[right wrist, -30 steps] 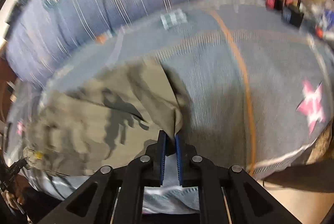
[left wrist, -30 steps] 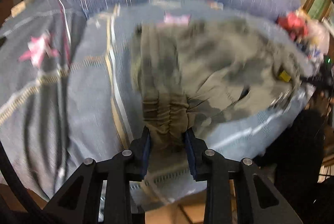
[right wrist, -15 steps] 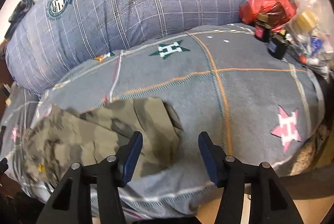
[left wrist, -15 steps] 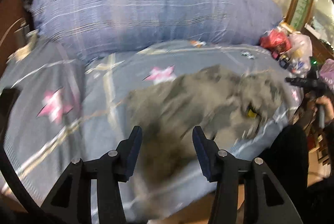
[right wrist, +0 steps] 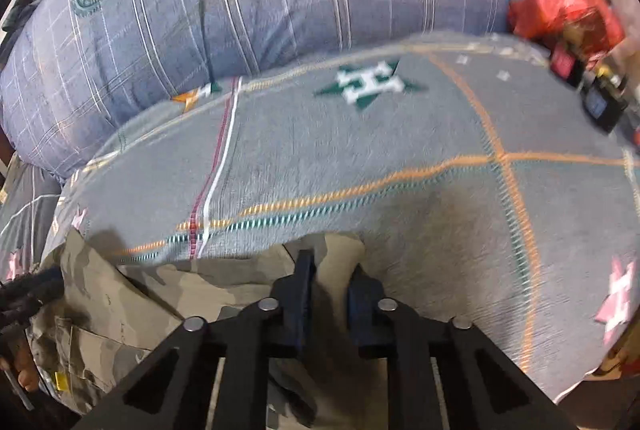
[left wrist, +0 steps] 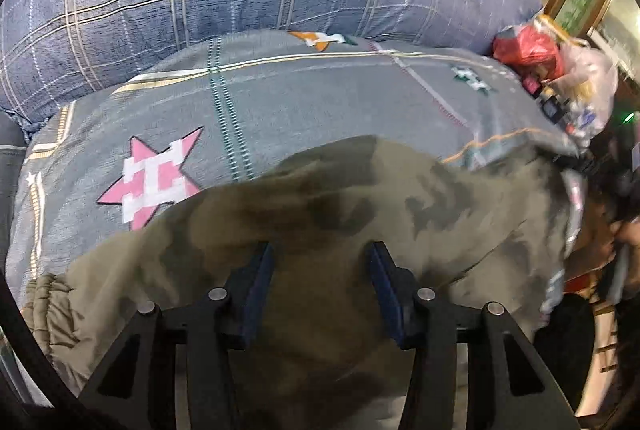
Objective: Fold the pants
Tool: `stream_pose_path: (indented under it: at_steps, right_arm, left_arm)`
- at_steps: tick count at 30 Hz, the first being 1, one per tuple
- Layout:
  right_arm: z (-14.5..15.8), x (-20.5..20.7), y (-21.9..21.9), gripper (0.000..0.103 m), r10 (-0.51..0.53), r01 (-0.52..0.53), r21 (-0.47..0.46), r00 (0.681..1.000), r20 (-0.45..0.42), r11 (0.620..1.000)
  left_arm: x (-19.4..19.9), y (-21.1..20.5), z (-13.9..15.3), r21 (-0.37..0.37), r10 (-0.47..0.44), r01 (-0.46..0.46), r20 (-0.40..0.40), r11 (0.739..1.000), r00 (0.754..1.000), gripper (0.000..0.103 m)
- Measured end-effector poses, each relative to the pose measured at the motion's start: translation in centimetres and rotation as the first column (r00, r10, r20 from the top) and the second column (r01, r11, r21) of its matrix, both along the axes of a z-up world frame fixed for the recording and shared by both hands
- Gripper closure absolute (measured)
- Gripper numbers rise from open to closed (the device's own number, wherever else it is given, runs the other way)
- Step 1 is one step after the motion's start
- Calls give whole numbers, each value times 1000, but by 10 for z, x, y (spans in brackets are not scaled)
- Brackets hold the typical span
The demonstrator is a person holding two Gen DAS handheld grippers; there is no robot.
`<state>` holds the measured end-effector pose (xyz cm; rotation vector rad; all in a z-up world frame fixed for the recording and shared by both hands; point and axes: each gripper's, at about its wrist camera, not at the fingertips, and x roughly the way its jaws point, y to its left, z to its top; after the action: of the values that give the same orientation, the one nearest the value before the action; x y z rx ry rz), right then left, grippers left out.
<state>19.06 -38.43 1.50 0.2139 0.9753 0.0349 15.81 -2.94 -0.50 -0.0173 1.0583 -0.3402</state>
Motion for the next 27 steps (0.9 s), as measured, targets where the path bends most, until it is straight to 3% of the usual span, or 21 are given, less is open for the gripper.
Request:
stream_pose_path:
  at_steps: [3,5,7,8,13,15,16,19,20,21,23,27]
  right_arm:
    - [8,-2,-18,93,-101,101,3,991,82,995]
    - [-4,5,-24,93,-114,113,22,992,58,993]
    - [-23,12,-16,93,-74,74,-41,997,10,996]
    - [-22,11,-12,93,-55,57,-72,998,26,996]
    - [16,12,1,91,-39,40,-128,999,4,991]
    - [40,17,22,91,32,-27,-128,999,36,991]
    - [51,24,41,91,108,-104,-82,993,37,991]
    - [59,48,89,86,285,-285,62,958,12,956]
    - [57,56,110,78,352,-349,117,936,-3,930]
    - [52,65,129,59,410,-400,169,911,-32,901]
    - [40,80,170,36,491,-465,224,868,-75,857]
    - [12,99,219,36,583,-523,293,791,-183,801]
  left_arm:
    - [0,7,-16,50,39,-39,13,998,999,53]
    - [-6,10,-19,59,28,-32,67,998,997,52]
    - [-11,8,-16,90,17,-24,72,996,997,53]
    - [-12,9,-13,90,15,-21,62,996,998,53]
    - [-40,36,19,-26,20,-17,115,1000,993,54]
    - [-50,48,22,-39,30,-26,112,999,993,54]
    - [-53,52,21,-40,31,-27,101,999,994,54]
    - [-61,61,6,-22,23,-22,61,1000,998,55]
    - [-62,61,2,-10,23,-22,55,1000,998,54]
    - [-65,63,-4,-4,23,-23,46,1000,999,54]
    - [-72,66,-11,-16,19,-18,40,1000,999,55]
    - [-88,71,-16,4,-12,12,49,1000,999,54]
